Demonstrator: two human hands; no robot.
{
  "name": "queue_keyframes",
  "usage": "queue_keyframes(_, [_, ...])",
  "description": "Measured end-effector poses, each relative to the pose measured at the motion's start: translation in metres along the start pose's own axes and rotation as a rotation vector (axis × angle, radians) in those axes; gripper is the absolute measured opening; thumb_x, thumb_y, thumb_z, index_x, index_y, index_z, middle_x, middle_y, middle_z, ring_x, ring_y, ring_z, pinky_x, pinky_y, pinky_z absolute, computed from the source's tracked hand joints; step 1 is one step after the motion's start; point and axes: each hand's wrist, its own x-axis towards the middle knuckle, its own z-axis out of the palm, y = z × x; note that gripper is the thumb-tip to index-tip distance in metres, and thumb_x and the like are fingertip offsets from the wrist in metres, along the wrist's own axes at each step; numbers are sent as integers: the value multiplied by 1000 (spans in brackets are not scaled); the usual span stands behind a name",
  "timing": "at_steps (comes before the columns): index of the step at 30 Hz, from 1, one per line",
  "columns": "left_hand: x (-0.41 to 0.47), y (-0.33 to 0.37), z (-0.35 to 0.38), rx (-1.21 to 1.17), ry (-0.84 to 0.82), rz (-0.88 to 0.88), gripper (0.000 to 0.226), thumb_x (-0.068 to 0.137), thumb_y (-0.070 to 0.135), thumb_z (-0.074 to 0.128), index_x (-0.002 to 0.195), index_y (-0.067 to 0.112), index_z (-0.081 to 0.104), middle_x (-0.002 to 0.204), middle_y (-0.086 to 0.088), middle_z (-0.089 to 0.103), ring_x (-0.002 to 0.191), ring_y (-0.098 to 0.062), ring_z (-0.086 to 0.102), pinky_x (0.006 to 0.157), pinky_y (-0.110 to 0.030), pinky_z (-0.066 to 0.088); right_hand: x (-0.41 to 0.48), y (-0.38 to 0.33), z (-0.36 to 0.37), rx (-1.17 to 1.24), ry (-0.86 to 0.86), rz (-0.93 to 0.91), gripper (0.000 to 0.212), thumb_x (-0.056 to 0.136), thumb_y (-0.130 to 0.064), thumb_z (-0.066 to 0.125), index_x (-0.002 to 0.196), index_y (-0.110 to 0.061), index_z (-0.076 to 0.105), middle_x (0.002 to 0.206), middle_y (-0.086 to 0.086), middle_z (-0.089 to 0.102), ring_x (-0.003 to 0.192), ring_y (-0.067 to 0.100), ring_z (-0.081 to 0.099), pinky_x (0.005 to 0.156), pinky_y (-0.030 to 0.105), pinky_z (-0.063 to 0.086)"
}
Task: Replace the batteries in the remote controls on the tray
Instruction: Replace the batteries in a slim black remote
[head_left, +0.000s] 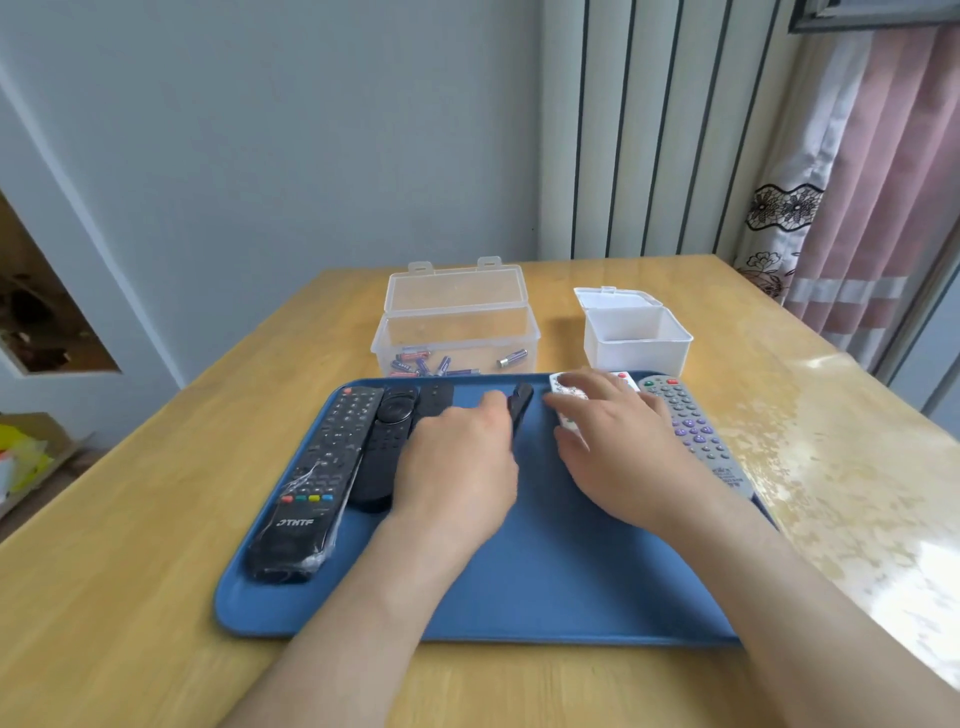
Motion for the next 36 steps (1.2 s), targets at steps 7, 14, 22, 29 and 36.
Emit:
queue_keyframes(7, [9,-5,-11,-1708,-5,-235,25,92,6,58,116,6,64,101,-11,74,91,-21,71,75,-29,57,-2,-33,-28,1555,-77,376,36,102,-40,45,116,-15,66,115,9,71,104,22,69,90,46,56])
queue_keyframes(14, [1,14,-2,-1612,-14,-246,24,91,24,62,114,17,65,99,-21,72,90,-32,71,64,-41,58,-5,-45,-18,1759,-63,388,29,104,-31,43,117,-16,63,105,14,72,86,21,71,72,42,59])
queue_keyframes(22, [-6,23,-1,-1547,-37,-165,27,93,17,61,119,21,64,85,-10,71,68,-18,69,50,-29,54,-2,-42,-17,1705,97,458,36,102,-36,47,105,-6,66,91,14,72,83,32,68,56,31,50])
queue_keyframes(29, [-8,21,-4,-1513,0,-179,28,92,10,62,117,22,64,82,-14,71,67,-21,70,48,-33,55,-4,-38,-19,1691,98,386,28,102,-24,48,109,-4,67,103,24,71,81,32,68,50,30,50])
queue_keyframes(36, [-7,20,-11,-1525,-26,-167,33,91,4,62,116,25,61,87,-13,75,77,-25,72,60,-40,59,-4,-32,-22,1666,54,314,22,101,-13,50,114,-10,68,103,18,74,91,32,71,64,47,58])
